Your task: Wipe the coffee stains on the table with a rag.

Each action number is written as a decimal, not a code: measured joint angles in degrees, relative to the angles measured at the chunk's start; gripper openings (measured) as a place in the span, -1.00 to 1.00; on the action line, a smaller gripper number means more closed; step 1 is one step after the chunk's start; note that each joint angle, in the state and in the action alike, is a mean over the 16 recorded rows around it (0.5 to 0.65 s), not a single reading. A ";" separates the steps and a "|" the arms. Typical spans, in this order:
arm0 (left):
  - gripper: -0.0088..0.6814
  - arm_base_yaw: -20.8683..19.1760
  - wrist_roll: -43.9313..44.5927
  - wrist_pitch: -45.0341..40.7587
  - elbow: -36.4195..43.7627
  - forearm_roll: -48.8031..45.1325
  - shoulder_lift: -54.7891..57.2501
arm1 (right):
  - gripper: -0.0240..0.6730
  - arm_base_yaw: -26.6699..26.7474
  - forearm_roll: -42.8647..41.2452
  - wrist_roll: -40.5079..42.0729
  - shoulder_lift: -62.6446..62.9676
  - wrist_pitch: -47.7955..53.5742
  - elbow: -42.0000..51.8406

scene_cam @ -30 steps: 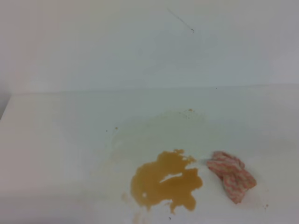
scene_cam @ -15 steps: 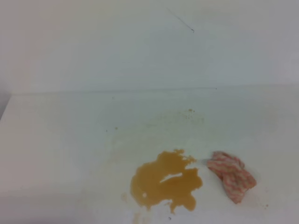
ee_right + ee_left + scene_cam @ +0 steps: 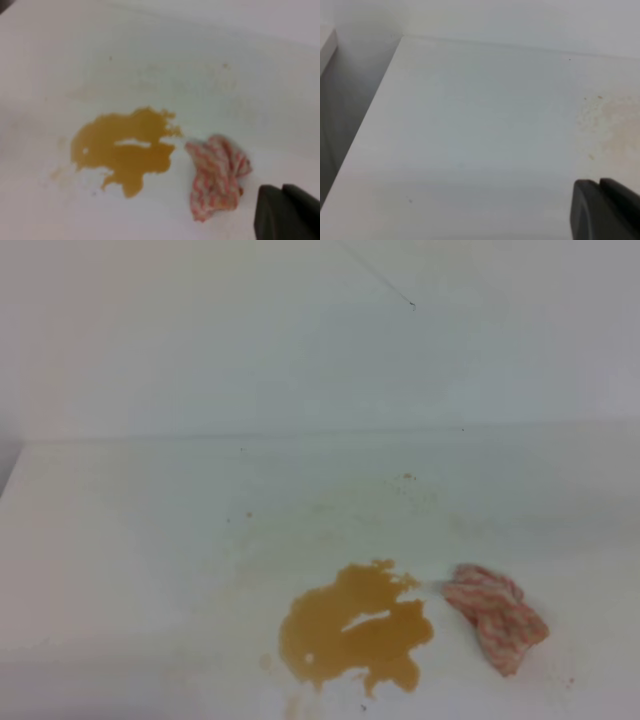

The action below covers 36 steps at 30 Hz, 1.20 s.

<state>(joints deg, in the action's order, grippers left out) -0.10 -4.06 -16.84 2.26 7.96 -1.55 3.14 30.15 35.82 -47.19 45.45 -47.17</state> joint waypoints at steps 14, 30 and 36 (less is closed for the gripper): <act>-0.97 0.00 0.00 -0.06 -0.14 0.00 0.09 | -0.93 8.98 -12.28 -3.85 -21.20 10.67 -11.99; -0.97 0.06 0.00 0.00 0.00 0.00 -0.07 | -0.53 17.45 -15.33 -11.63 -32.15 0.24 -14.05; -0.97 0.11 0.00 0.00 0.00 0.00 -0.10 | -0.09 17.46 -12.32 -11.95 -35.97 -2.69 -14.05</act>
<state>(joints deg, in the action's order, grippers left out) 0.01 -4.06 -16.84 2.26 7.96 -1.65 20.60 17.83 23.87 -83.16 42.75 -61.22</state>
